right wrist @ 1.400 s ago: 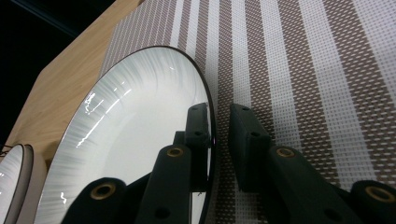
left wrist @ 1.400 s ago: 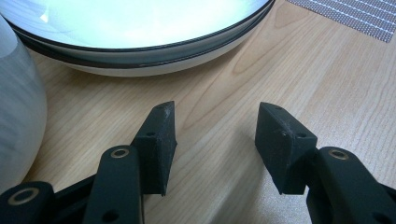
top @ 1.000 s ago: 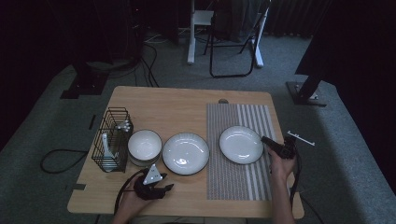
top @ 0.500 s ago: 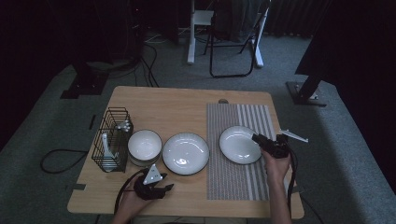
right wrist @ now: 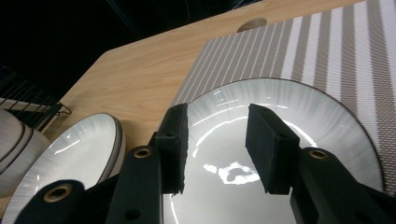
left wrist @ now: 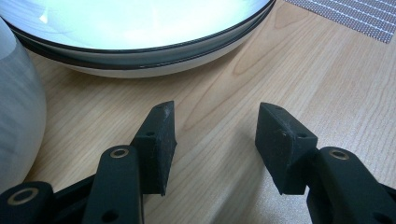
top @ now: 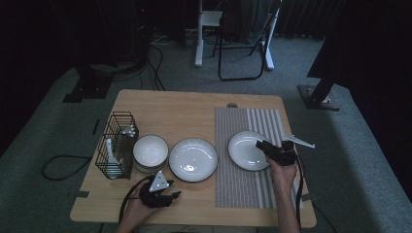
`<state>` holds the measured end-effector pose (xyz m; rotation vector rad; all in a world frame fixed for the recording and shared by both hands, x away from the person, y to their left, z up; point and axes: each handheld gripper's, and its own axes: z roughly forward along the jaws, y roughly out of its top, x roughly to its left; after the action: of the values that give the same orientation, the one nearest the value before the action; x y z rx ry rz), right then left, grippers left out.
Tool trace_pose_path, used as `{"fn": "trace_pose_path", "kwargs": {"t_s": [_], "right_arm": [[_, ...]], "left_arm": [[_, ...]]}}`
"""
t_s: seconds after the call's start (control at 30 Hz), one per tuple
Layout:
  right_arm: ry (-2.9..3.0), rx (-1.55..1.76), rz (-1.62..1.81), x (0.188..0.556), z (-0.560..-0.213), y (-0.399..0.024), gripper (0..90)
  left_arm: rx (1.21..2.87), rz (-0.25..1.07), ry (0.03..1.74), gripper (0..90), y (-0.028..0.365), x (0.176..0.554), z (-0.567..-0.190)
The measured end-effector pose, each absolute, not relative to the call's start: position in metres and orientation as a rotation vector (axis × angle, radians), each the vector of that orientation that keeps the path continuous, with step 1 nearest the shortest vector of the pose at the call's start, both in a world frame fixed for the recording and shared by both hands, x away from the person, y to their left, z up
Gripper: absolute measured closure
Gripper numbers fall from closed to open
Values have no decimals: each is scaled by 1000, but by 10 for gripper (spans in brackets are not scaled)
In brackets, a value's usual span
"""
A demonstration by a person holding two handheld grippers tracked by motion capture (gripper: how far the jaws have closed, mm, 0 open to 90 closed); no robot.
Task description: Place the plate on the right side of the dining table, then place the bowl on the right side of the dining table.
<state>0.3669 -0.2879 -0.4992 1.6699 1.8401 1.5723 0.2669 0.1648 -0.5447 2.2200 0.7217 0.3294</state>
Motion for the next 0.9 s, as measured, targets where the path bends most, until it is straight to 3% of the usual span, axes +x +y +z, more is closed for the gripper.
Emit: {"fn": "trace_pose_path", "kwargs": {"t_s": [0.9], "right_arm": [[2007, 1481, 1639, 366, -467, -235, 553]], "left_arm": [[2224, 335, 722, 478, 164, 267, -545]]}}
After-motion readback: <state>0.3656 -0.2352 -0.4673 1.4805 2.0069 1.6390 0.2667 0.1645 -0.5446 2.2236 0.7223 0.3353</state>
